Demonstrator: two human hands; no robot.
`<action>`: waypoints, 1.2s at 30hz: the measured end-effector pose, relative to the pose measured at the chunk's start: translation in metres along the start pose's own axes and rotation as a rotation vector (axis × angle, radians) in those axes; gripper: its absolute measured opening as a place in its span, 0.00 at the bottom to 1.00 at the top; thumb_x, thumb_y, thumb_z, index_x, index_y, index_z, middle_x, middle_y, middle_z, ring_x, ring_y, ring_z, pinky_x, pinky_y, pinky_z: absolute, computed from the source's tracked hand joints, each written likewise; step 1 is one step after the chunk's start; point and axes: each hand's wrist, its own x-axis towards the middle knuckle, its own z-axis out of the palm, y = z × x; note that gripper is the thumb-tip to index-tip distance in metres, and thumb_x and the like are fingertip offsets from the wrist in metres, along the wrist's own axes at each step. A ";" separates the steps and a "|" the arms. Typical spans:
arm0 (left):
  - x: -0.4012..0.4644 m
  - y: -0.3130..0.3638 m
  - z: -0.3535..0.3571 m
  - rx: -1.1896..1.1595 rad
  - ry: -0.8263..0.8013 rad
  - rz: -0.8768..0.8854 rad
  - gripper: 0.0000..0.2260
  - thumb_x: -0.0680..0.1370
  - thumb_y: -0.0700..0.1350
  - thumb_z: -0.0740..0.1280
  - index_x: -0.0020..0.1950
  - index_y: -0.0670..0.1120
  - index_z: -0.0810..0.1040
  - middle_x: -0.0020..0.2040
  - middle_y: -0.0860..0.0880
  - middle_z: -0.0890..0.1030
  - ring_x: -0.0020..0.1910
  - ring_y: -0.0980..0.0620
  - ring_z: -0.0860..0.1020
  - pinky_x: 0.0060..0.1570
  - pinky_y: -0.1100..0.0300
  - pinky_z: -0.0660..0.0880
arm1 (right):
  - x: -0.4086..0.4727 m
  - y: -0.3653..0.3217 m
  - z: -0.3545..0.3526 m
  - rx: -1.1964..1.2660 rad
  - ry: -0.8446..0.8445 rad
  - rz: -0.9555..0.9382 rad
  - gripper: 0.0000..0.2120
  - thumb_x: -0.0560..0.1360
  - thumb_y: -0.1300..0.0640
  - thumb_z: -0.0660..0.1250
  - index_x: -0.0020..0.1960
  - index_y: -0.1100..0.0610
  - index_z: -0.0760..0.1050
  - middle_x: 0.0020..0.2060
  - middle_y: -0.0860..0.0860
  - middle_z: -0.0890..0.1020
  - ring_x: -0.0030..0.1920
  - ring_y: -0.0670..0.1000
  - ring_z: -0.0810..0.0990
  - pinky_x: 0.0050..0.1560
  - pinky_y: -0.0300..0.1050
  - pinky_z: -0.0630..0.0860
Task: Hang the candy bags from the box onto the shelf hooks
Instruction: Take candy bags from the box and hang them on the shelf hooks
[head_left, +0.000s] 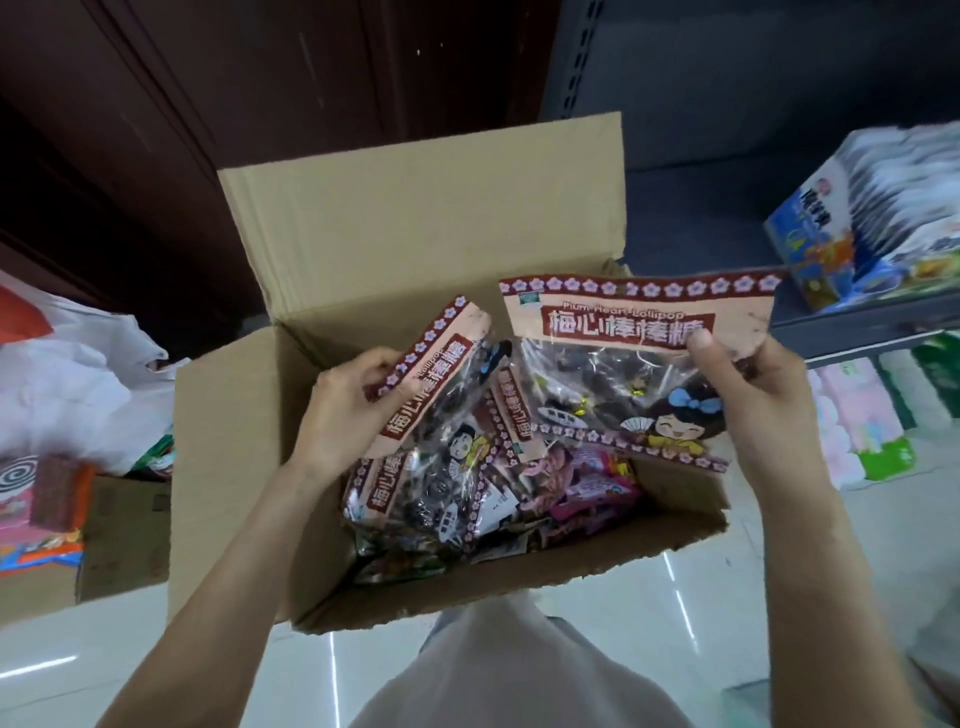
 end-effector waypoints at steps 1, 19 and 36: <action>-0.001 0.016 -0.003 -0.035 -0.016 0.026 0.04 0.73 0.53 0.68 0.47 0.57 0.77 0.43 0.61 0.84 0.43 0.62 0.82 0.42 0.65 0.77 | -0.002 -0.005 -0.005 0.020 -0.049 -0.022 0.07 0.76 0.54 0.67 0.42 0.47 0.82 0.40 0.40 0.85 0.45 0.40 0.83 0.45 0.34 0.79; -0.034 0.316 0.197 0.331 -0.300 0.684 0.13 0.73 0.62 0.66 0.55 0.61 0.76 0.46 0.64 0.84 0.44 0.67 0.81 0.44 0.56 0.79 | -0.010 0.016 -0.277 -0.068 0.009 -0.450 0.07 0.71 0.51 0.73 0.49 0.46 0.80 0.44 0.37 0.84 0.46 0.40 0.81 0.46 0.31 0.74; 0.059 0.477 0.509 -0.593 -0.252 0.428 0.04 0.77 0.42 0.66 0.45 0.49 0.79 0.37 0.58 0.84 0.39 0.63 0.81 0.37 0.70 0.75 | 0.083 0.093 -0.572 -0.004 0.471 -0.360 0.06 0.72 0.50 0.72 0.48 0.49 0.80 0.43 0.44 0.86 0.45 0.46 0.84 0.48 0.42 0.79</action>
